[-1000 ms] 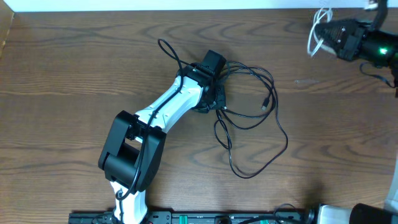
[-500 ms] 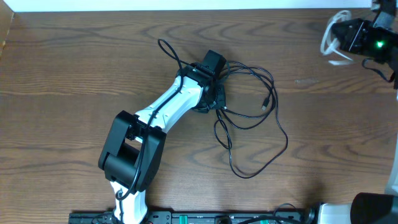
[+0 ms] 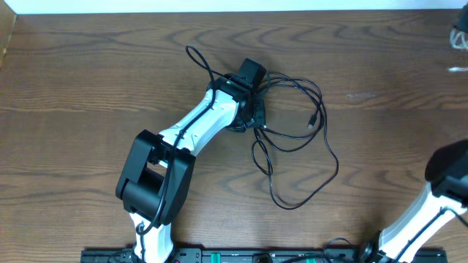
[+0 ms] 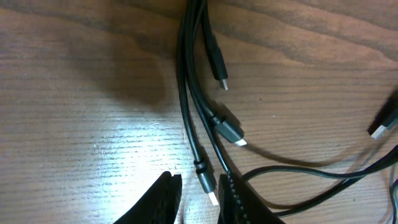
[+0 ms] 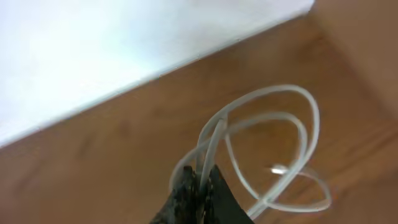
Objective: Untangle cables
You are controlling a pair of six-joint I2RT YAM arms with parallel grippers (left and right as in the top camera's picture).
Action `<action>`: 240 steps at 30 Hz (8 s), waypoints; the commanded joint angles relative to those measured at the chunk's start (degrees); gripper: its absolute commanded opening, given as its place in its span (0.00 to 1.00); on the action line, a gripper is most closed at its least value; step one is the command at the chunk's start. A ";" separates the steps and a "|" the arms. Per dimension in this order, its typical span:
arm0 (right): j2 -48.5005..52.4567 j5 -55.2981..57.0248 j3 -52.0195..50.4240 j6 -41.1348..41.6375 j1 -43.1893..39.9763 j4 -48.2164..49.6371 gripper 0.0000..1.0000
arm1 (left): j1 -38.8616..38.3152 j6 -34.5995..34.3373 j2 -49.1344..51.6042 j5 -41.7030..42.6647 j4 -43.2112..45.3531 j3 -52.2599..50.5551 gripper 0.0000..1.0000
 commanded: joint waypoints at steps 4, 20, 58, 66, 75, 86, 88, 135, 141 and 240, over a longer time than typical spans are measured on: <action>12.15 4.39 5.29 -4.02 -2.67 3.50 0.01 | 0.09 -0.72 0.55 -0.81 0.24 -0.70 0.26; 14.16 3.56 5.29 -0.37 -1.88 -1.90 0.99 | 0.94 2.49 -0.11 -0.57 1.09 0.26 0.33; 4.92 -13.99 -33.20 -20.33 26.58 -13.20 0.57 | 20.94 9.40 -28.50 -0.35 -10.73 1.40 0.47; 4.87 -14.21 -40.68 -19.52 26.99 -5.79 0.15 | 20.94 9.40 -28.30 -0.37 -10.67 1.40 0.47; 4.02 -14.34 -28.33 -16.79 27.54 -12.96 0.01 | 20.94 9.40 -28.28 -0.37 -10.69 1.40 0.47; -2.34 -19.56 8.90 -13.03 36.06 -24.13 0.01 | 20.94 9.40 -28.28 -0.35 -10.69 1.40 0.47; -3.34 -19.61 11.45 -11.54 36.98 -24.09 0.01 | 20.94 9.40 -28.28 -0.35 -10.67 1.40 0.47; -24.00 -13.77 14.10 -1.84 5.27 -30.12 0.01 | 15.04 10.88 -15.19 7.37 -0.90 1.40 0.55; -18.12 -13.84 14.10 -3.10 4.87 -34.38 0.01 | 8.09 11.19 -6.67 7.39 4.57 1.40 0.58; -12.39 -4.04 -65.02 -38.10 29.73 23.69 0.57 | 13.81 13.62 -25.73 -6.34 -5.38 1.40 0.16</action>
